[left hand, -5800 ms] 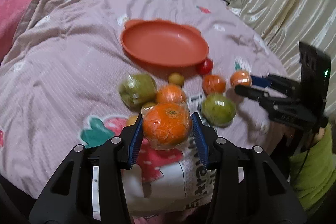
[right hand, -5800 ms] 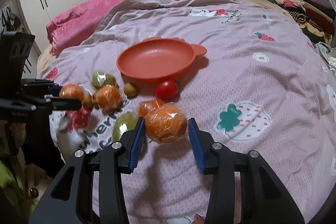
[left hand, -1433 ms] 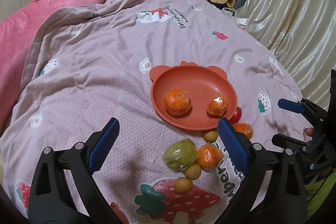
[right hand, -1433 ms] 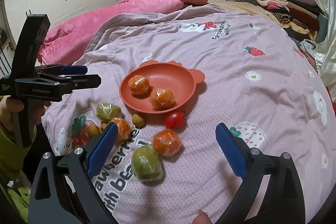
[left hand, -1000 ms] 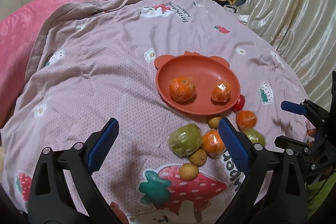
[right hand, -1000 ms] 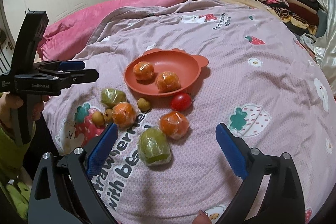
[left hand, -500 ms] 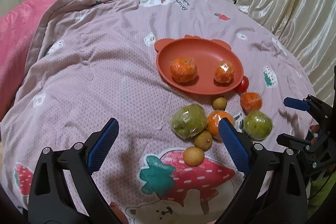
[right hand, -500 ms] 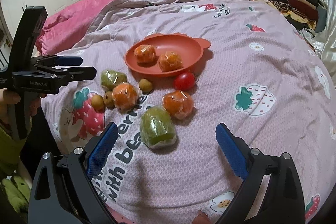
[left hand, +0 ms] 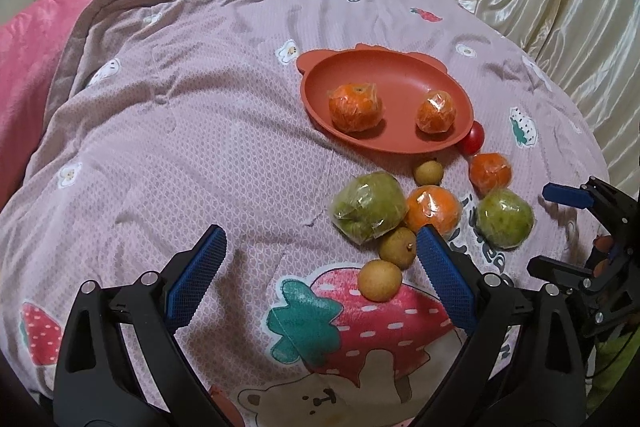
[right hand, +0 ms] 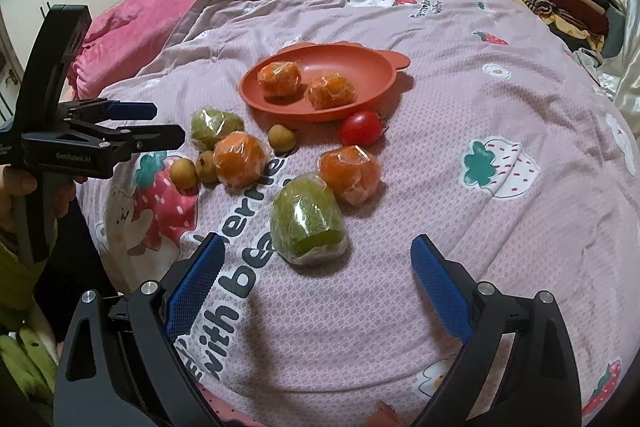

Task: Organize fruits
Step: 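Withdraw both tools from the plate toward the green wrapped fruits, then close the left tool on a green wrapped fruit while the right tool grasps another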

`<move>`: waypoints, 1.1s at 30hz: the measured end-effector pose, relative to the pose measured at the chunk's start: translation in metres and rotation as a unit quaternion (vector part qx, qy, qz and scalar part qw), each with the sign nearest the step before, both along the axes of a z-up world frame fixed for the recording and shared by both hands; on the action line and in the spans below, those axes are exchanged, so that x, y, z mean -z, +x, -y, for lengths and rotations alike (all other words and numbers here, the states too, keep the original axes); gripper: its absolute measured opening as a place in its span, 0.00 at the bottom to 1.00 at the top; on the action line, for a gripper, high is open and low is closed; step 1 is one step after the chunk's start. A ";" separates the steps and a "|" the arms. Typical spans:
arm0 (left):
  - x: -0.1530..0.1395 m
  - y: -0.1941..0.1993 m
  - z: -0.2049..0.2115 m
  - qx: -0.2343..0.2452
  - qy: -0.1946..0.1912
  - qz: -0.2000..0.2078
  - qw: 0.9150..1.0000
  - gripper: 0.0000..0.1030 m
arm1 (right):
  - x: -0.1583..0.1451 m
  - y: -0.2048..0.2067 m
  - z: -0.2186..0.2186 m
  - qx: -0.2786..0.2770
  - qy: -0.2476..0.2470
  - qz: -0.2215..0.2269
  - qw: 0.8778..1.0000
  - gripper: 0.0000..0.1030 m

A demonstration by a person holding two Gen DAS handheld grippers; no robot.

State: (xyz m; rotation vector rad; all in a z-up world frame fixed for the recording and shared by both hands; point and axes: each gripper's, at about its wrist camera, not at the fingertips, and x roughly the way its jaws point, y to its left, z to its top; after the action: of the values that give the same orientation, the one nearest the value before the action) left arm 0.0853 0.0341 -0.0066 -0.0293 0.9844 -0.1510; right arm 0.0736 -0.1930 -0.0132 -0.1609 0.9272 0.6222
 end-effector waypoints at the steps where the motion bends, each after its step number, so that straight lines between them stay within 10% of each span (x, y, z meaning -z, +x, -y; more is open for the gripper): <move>1: 0.001 0.000 0.000 0.000 0.000 -0.001 1.000 0.87 | 0.002 0.000 0.000 -0.001 0.001 -0.002 1.000 0.90; 10: 0.007 0.005 0.001 0.002 0.003 -0.005 1.000 0.87 | 0.013 0.002 -0.006 -0.022 0.015 -0.024 0.999 0.52; 33: 0.027 0.042 0.019 0.059 -0.026 -0.045 0.997 0.44 | 0.025 0.011 -0.017 -0.039 0.013 -0.021 0.999 0.46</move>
State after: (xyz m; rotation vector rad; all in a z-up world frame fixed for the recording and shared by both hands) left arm 0.1276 0.0150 -0.0334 -0.0263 1.0730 -0.2870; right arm 0.0843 -0.1761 -0.0383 -0.1625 0.9567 0.7123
